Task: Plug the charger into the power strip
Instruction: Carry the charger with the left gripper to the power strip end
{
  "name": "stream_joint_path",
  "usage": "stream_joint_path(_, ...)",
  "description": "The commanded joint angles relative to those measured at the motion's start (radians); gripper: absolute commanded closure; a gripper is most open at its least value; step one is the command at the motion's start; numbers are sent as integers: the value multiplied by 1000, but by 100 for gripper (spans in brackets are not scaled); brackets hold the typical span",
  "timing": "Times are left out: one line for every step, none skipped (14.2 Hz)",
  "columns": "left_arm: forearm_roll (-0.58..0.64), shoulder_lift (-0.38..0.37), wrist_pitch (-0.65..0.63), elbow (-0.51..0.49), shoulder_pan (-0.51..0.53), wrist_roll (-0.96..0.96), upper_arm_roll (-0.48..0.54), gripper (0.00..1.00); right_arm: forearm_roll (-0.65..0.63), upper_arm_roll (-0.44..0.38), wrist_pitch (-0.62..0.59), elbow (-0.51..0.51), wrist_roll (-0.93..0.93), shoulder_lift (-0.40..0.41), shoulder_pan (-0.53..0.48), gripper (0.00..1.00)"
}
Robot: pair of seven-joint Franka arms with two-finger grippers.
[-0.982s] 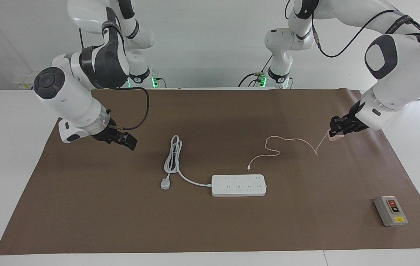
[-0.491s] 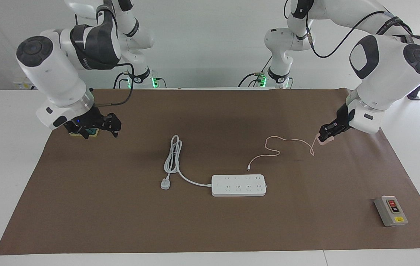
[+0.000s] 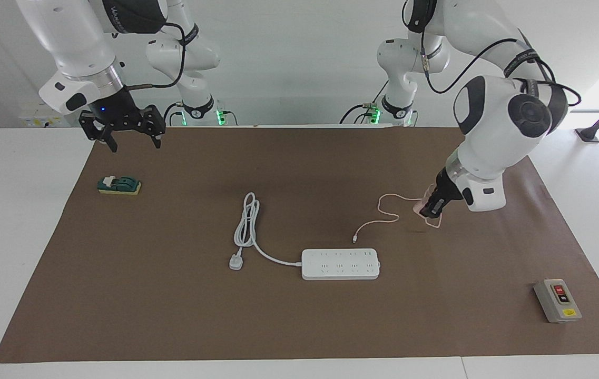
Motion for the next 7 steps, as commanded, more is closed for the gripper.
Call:
stream_joint_path(11,48,59,7,-48,-189,12,100,-19,10,-56,-51,-14,-39,-26,0)
stream_joint_path(16,59,91,3,-72,-265,12,100,-19,10,-59,-57,-15,-43,-27,0)
stream_joint_path(21,77,139,-6,-98,-369,15,100,-21,10,-50,-74,-15,-47,-27,0)
stream_joint_path(30,88,178,-14,-108,-437,17,100,-22,6,-43,-82,-15,-48,-29,0)
stream_joint_path(53,89,211,-34,-114,-489,17,100,-27,5,-29,-86,-14,-47,-29,0)
stream_joint_path(68,89,246,-46,-123,-541,15,100,-30,5,-9,-102,-15,-48,-29,0)
stream_joint_path(76,91,280,-57,-125,-592,15,100,-39,5,11,-115,-15,-50,-29,0)
